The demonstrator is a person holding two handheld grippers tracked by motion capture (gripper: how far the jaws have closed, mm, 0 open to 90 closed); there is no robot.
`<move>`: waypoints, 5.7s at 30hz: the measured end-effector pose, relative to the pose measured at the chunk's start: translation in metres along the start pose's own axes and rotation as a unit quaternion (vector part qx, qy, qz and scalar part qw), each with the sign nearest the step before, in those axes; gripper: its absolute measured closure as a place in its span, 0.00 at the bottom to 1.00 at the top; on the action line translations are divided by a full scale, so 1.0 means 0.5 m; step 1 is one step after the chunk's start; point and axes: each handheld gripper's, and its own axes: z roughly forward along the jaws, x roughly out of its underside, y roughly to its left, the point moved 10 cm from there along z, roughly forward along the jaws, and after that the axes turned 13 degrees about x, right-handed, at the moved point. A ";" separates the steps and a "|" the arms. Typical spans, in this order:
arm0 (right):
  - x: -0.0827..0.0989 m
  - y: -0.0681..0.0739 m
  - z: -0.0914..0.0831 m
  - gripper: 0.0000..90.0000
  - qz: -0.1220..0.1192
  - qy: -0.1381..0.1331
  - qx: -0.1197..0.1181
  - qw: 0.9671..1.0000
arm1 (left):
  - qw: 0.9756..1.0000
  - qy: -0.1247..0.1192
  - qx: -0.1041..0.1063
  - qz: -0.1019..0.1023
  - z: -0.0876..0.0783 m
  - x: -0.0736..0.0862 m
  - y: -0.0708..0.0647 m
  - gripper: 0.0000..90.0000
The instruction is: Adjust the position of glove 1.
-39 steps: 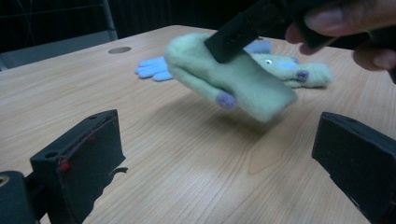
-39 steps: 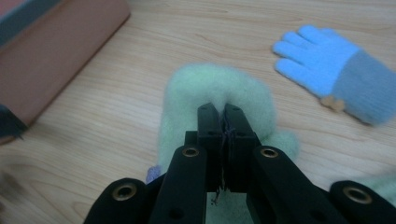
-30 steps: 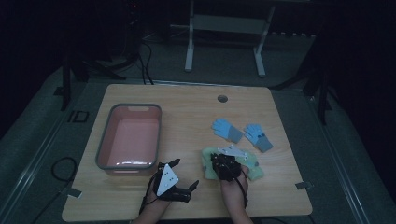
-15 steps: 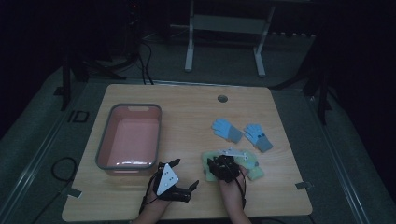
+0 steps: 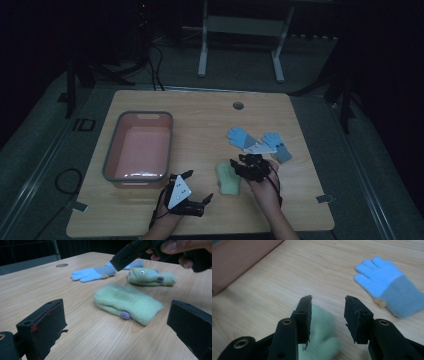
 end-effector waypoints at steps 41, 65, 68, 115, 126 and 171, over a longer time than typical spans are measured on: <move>0.160 -0.169 -0.011 0.66 -0.074 0.042 -0.021 0.996 | 1.000 -0.005 -0.002 -0.002 -0.002 -0.001 0.001 0.02; 0.067 -0.162 -0.100 0.96 0.035 0.015 0.122 0.992 | 1.000 -0.003 -0.001 0.000 -0.001 -0.001 0.000 0.02; 0.056 -0.158 -0.105 0.96 0.035 0.008 0.155 0.987 | 1.000 -0.004 -0.001 0.000 -0.001 -0.001 0.000 0.02; 0.105 -0.167 -0.066 0.63 0.001 0.034 0.004 0.999 | 1.000 -0.007 0.001 -0.001 -0.002 -0.001 -0.002 0.02; 0.172 -0.154 -0.029 0.62 -0.024 0.059 0.026 0.998 | 1.000 -0.006 -0.001 -0.001 -0.002 -0.001 -0.002 0.02; -0.034 -0.036 -0.131 0.92 0.072 -0.044 0.081 0.993 | 1.000 -0.004 -0.002 0.003 -0.001 -0.001 -0.003 0.02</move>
